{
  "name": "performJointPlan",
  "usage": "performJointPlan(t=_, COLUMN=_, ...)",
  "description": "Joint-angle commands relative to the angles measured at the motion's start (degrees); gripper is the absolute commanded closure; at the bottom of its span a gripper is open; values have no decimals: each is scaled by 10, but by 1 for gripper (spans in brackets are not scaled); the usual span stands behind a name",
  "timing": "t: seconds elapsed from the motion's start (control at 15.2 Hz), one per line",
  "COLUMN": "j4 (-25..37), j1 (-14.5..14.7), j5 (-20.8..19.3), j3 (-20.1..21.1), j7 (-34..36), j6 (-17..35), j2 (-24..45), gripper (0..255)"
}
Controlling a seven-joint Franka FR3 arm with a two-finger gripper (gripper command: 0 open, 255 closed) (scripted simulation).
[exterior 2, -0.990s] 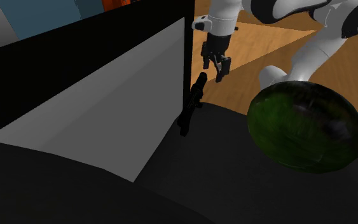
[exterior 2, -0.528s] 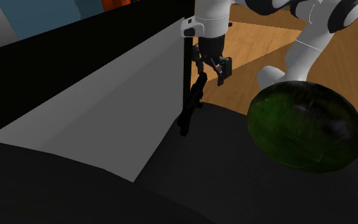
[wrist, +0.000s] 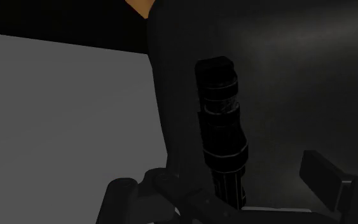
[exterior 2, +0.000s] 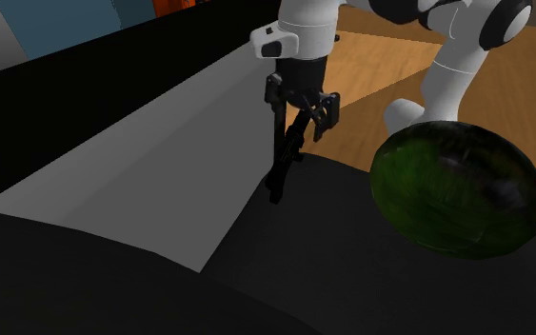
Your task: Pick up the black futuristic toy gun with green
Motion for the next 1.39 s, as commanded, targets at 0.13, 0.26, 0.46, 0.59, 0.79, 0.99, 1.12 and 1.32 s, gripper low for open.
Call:
performJointPlan(t=0.13, j4=-45, j1=-2, j5=1, j3=-3, j7=-5, j6=56, j2=-3, gripper=0)
performJointPlan(t=0.26, j4=-51, j1=-2, j5=1, j3=-3, j7=-5, j6=60, j2=-4, gripper=0)
performJointPlan(t=0.46, j4=-46, j1=-3, j5=1, j3=-3, j7=-5, j6=58, j2=-1, gripper=255)
performJointPlan(t=0.59, j4=-51, j1=-4, j5=1, j3=-5, j7=-8, j6=60, j2=-5, gripper=255)
performJointPlan(t=0.79, j4=-49, j1=-3, j5=1, j3=-4, j7=-7, j6=59, j2=-3, gripper=255)
performJointPlan(t=0.99, j4=-51, j1=-3, j5=1, j3=-2, j7=-5, j6=60, j2=-4, gripper=255)
performJointPlan(t=1.12, j4=-31, j1=-3, j5=1, j3=-2, j7=-5, j6=44, j2=0, gripper=255)
performJointPlan(t=1.32, j4=0, j1=-4, j5=0, j3=-1, j7=-6, j6=20, j2=7, gripper=255)
